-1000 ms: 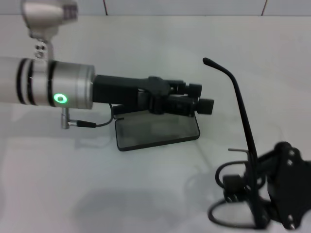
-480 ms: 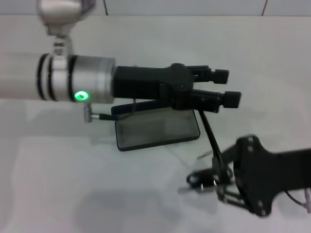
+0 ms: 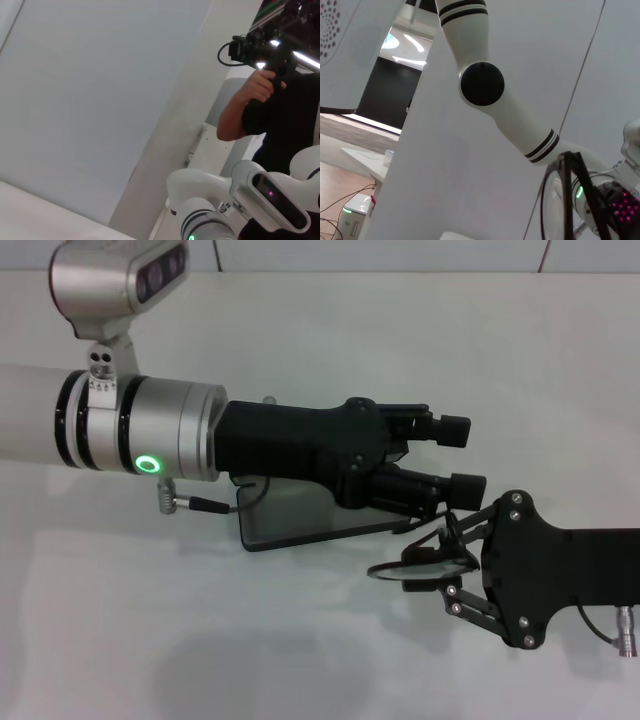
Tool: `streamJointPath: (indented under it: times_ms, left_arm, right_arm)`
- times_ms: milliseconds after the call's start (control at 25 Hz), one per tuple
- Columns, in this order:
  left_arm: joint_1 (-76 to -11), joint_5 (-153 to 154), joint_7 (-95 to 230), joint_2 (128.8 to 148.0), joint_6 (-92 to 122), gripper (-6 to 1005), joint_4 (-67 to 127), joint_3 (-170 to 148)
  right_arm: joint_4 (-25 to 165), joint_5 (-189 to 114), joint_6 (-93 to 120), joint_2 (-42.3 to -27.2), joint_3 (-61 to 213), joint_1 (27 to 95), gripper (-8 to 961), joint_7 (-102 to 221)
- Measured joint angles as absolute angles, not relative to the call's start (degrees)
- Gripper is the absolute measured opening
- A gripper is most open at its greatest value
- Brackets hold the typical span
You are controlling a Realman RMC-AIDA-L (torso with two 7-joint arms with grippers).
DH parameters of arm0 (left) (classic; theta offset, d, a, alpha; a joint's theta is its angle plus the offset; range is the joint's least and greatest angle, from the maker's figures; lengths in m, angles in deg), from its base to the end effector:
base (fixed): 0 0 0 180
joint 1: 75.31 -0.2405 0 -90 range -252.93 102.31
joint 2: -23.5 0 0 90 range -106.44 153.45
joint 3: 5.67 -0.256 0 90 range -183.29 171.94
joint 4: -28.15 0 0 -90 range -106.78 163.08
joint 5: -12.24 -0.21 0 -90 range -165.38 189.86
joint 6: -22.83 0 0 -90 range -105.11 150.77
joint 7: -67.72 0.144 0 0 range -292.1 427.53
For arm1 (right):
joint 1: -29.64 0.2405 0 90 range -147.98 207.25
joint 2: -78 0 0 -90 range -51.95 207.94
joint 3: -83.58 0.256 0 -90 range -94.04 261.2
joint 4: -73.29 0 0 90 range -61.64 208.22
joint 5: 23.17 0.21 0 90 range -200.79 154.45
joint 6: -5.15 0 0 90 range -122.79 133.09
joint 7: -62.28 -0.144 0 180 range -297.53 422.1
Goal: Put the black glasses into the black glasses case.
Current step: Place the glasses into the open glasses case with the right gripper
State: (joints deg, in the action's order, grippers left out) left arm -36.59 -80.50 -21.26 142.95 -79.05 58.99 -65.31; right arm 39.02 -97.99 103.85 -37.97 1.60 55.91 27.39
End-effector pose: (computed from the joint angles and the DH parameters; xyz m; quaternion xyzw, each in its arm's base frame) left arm -0.1604 0.3156 -0.0308 0.9092 0.1871 0.3534 0.1156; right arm 0.2005 0.2714 -0.0357 -0.9053 -0.1944 0.3744 0.0507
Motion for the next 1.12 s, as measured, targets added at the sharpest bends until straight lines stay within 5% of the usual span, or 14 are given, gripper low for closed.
streamJointPath:
  times_ms: [280, 720, 1120]
  left_arm:
    - [-39.17, -79.8, -20.44, 142.35, -77.8, 887, 59.65, -56.7]
    - [-42.53, -79.74, -18.29, 140.49, -77.19, 886, 59.78, -47.37]
    - [-42.09, -80.22, -18.13, 140.41, -76.88, 881, 59.79, -47.3]
  right_arm:
    - [37.19, -99.14, 94.22, -38.15, -2.55, 55.48, 113, 27.35]
    - [12.12, -95.82, 44.17, -38.18, -32.3, 48.49, 136, 24.49]
    - [8.84, -93.96, 9.62, -38.18, -51.52, 52.82, 161, 24.29]
